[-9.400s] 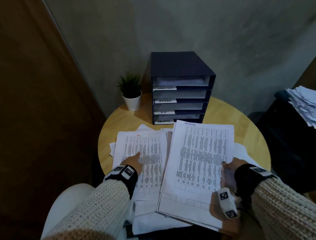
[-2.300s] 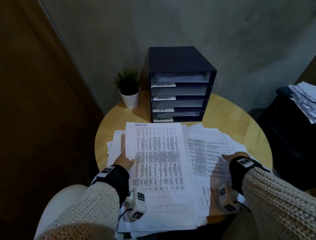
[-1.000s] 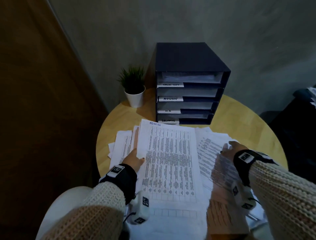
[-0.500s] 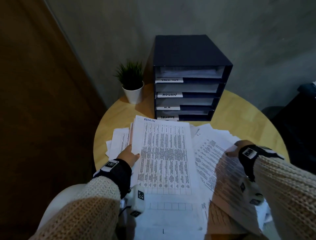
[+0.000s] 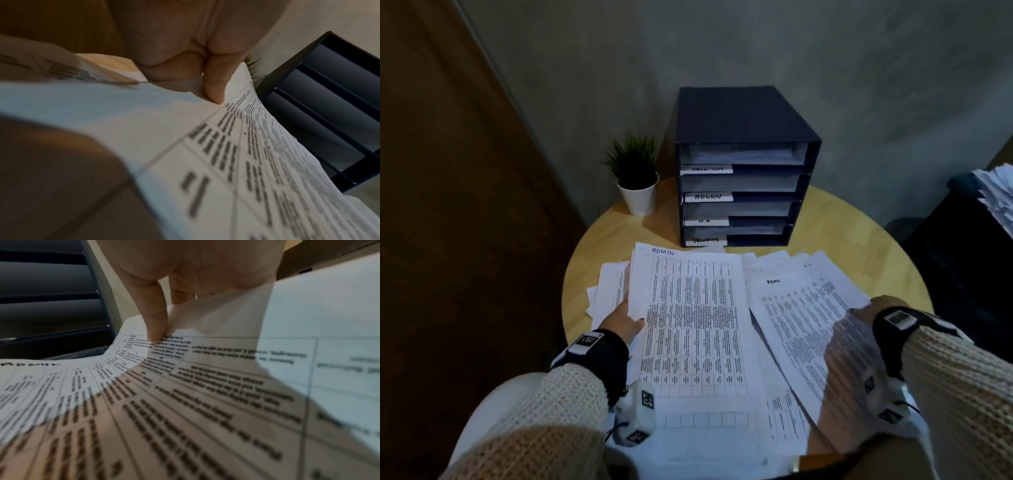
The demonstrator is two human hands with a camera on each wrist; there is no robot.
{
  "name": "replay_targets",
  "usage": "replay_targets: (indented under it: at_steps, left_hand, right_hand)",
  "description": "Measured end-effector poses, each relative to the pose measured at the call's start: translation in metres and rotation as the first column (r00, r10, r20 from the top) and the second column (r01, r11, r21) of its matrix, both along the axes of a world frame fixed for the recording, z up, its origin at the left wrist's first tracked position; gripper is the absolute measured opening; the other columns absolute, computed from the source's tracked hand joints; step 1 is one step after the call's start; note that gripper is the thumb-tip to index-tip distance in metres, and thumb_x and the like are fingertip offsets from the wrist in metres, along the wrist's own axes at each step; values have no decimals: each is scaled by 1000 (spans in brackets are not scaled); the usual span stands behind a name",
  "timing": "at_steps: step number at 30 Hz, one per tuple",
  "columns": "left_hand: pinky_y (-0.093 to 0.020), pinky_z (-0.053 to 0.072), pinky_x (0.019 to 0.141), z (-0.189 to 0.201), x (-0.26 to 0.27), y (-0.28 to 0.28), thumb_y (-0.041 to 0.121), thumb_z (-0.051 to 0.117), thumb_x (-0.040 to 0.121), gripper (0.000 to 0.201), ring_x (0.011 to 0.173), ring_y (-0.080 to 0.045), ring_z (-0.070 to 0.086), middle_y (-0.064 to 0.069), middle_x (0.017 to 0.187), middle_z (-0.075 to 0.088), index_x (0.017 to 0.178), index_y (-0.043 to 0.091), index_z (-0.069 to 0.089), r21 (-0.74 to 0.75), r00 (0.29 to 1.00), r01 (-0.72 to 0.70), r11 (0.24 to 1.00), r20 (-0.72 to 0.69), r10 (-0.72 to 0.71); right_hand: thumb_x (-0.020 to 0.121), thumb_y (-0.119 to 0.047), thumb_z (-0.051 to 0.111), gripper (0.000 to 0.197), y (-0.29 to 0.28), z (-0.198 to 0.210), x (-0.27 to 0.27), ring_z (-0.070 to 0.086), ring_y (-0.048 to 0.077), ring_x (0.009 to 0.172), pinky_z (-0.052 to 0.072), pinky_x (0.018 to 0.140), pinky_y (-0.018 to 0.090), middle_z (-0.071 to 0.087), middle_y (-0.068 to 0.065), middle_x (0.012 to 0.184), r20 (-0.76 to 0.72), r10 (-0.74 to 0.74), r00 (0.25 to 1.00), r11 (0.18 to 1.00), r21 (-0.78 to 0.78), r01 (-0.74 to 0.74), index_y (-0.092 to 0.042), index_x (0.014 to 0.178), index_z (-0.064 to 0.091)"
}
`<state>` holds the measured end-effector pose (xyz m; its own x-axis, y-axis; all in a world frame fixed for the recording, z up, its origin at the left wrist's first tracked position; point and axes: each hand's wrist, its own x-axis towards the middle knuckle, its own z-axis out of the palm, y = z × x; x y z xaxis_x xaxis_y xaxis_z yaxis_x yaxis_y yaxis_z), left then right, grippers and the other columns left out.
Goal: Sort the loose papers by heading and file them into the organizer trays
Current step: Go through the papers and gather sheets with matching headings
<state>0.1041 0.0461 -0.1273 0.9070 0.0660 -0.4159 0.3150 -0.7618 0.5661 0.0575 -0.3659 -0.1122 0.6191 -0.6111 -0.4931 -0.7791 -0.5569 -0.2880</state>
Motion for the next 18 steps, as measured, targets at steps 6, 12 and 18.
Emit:
replay_targets:
  at_steps: [6,12,18]
  left_hand:
    - [-26,37,99,0,4,4,14,50,96,51,127,-28,47,-11,143,46,143,8,34,-11,1000,-3,1000,5,3]
    - [-25,37,101,-1,6,4,15,50,96,52,128,-27,47,-11,143,46,144,8,31,-11,1000,-15,1000,-8,14]
    - [-27,37,101,2,0,0,10,49,96,53,127,-29,46,-12,143,45,145,9,30,-46,998,-57,997,34,59]
  right_hand:
    - [93,-60,35,73,13,-7,10,56,23,117,42,96,30,50,12,140,-163,141,976,972,-166,-168,-6,142,38]
    - [88,-57,48,52,10,1,5,57,18,89,47,86,22,65,2,109,-136,104,985,945,-297,-140,-16,118,59]
    - [88,-42,61,44,-17,13,-3,58,25,86,43,75,28,62,13,95,-30,72,997,970,-229,-77,-3,108,62]
